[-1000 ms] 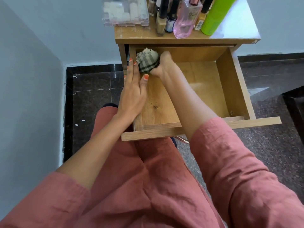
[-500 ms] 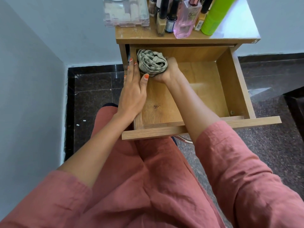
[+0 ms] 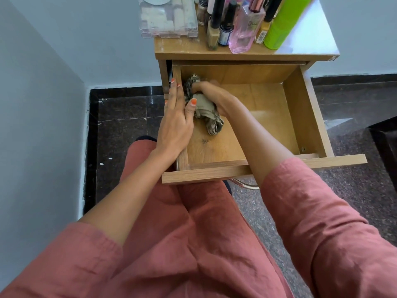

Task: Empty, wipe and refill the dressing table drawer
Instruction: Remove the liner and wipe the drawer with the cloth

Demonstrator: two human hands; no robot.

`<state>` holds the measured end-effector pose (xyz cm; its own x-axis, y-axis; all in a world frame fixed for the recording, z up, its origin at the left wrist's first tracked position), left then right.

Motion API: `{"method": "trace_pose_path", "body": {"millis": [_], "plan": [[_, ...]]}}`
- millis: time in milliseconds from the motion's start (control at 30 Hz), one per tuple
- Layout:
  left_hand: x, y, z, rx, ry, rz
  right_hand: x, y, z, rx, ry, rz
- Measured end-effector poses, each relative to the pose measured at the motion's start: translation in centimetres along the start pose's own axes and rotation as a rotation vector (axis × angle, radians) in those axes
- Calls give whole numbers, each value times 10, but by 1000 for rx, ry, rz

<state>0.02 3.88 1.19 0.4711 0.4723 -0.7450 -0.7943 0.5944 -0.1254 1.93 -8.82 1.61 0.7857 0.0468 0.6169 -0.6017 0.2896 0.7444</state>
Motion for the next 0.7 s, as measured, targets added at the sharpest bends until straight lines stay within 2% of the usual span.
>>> {"method": "trace_pose_path", "body": {"millis": [100,333,700], "plan": [[0,-1,0,4,-12,-2,5,-6,-10,-46,34,56],[-1,-1,0,-4,-25,-22,3,-7,-15,-76,-113,132],[0,-1,-1,1,-5,-5,5,5,-8,-72,-185,298]]}}
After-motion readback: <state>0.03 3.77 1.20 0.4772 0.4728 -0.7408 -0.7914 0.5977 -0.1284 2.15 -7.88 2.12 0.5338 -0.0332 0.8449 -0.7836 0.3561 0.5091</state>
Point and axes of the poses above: each hand's wrist, its own y-axis away from the middle knuckle, its own z-axis out of the back of the hand, x = y × z, the point moved 3 cm from there along -y, towards the middle knuckle, and after that the axes turned 13 degrees about -z, right-handed, at the moved point
